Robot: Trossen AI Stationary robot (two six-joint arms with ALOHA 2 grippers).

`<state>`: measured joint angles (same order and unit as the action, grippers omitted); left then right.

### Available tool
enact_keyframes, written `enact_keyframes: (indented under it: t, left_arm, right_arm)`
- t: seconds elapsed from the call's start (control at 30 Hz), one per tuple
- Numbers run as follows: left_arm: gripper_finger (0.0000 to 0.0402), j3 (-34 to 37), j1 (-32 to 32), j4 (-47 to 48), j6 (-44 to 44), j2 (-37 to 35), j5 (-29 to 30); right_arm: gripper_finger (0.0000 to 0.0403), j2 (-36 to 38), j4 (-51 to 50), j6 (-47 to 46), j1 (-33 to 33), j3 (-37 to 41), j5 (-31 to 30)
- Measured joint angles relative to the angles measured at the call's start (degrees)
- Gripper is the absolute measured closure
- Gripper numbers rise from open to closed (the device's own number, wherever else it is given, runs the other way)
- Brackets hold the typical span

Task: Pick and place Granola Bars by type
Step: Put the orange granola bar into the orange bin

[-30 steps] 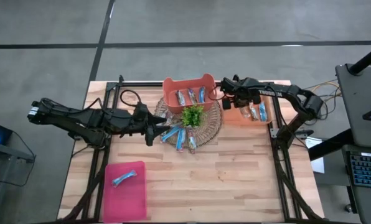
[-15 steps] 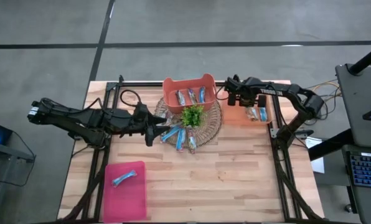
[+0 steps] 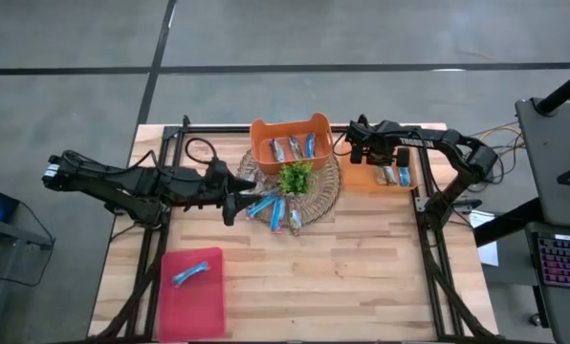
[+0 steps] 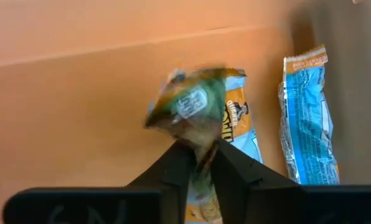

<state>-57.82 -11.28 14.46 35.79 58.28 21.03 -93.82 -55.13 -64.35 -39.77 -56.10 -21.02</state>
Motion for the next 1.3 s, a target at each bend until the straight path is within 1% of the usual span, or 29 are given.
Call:
enact_keyframes:
  t: [0.17,0.37,0.43,0.5,0.63,0.73,0.8,0.93,1.07,1.17,1.3]
  left_arm:
    - [0.0186,0.00,0.04,-0.02,0.00,-0.02,-1.92]
    - [0.0186,0.00,0.04,-0.06,0.00,-0.11,-1.94]
    - [0.0186,0.00,0.04,-0.07,-0.36,-0.22,-1.66]
    - [0.0186,0.00,0.02,-0.07,-2.40,-0.34,-0.58]
    - [0.0186,0.00,-0.01,0.57,-10.06,-0.35,3.17]
    - [0.0186,0.00,0.17,0.58,-13.25,-0.26,7.52]
    - [0.0186,0.00,0.70,0.93,-14.80,-0.24,9.18]
    - [0.0186,0.00,2.14,4.96,-16.07,-0.05,10.12]
    - [0.0184,-0.02,4.15,9.96,-16.22,1.59,10.14]
    - [0.0167,-0.02,5.46,11.36,-17.03,3.17,10.19]
    - [0.0124,-0.04,7.18,11.57,-17.38,6.54,10.14]
  right_arm:
    - [0.0308,0.03,-0.03,2.15,0.00,0.00,0.00]
    - [0.0264,0.48,-0.19,6.44,-0.04,-1.58,-0.17]
    - [0.0251,0.71,-0.14,9.17,-0.04,-2.61,-0.16]
    - [0.0239,1.20,-0.06,12.76,0.02,-4.01,-0.14]
    - [0.0215,3.12,-0.15,20.00,0.55,-6.84,0.63]
    - [0.0197,4.83,-0.15,25.67,0.91,-9.02,2.72]
    - [0.0183,6.15,-0.13,30.30,1.09,-10.37,5.22]
    - [0.0153,9.30,0.02,37.85,2.02,-12.40,11.42]
    - [0.0124,12.82,0.59,42.27,3.67,-12.95,17.36]
    - [0.0107,15.47,0.58,43.87,5.27,-12.87,21.13]
    - [0.0092,18.97,0.61,44.68,8.25,-12.87,23.62]
